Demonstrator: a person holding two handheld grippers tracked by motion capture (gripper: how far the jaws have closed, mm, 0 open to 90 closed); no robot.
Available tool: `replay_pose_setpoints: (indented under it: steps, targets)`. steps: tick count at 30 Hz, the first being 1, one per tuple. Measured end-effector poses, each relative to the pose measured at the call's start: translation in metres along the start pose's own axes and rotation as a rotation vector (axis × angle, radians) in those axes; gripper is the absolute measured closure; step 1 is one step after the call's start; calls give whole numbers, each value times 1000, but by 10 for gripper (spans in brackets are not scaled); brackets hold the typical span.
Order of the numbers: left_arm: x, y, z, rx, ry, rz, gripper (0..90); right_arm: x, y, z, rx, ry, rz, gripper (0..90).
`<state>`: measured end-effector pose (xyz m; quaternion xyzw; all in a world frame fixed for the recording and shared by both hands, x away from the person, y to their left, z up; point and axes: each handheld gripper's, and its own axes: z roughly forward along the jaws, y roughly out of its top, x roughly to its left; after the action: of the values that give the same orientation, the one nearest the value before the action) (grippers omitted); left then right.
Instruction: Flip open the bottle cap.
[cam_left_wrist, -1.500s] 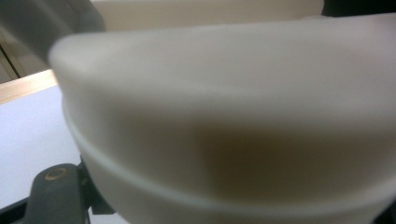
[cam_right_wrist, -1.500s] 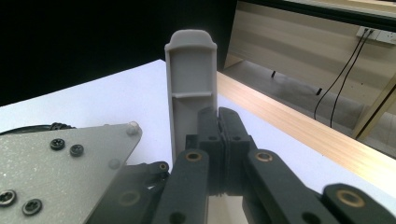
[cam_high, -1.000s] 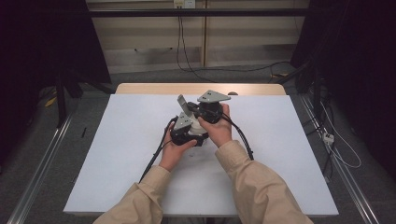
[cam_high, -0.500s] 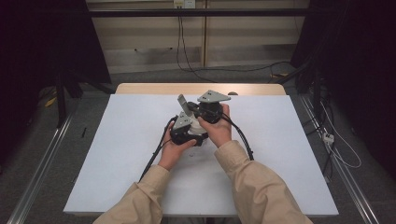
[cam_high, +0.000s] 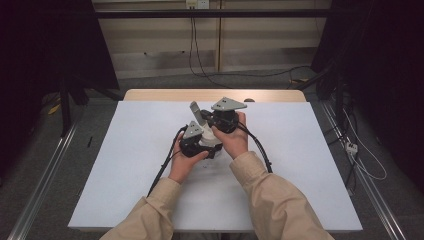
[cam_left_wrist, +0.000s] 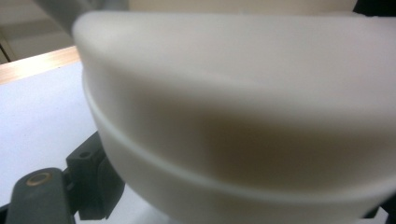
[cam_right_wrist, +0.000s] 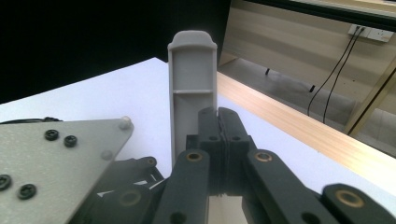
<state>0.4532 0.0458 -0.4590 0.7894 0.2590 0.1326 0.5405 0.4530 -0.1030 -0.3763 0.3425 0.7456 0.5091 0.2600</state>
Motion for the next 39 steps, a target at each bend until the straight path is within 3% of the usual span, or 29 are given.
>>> replay_pose_setpoints:
  steps: [3, 12, 17, 20, 22, 26, 39]
  targets:
    - [-2, 0, -2, -8, 4, 18, 176, 0, 0, 0, 2, 1, -1, 899]
    - [-3, -1, -4, -12, 16, 34, 183, 1, -1, -2, 6, 0, -3, 900]
    - [-4, -1, -2, -11, 2, 45, 184, 0, -2, -4, 8, -9, -1, 900]
    - [-2, -2, -2, -18, 4, 29, 185, -1, -1, -6, -6, 0, 17, 900]
    - [-3, -2, -1, -15, 2, 49, 185, 0, 0, -8, -15, 5, 24, 900]
    - [-3, -1, 0, -14, 1, 45, 185, 4, 2, -4, -2, 4, -5, 900]
    - [-2, -2, 0, -18, 1, 44, 186, 2, 2, 3, 19, -3, -11, 900]
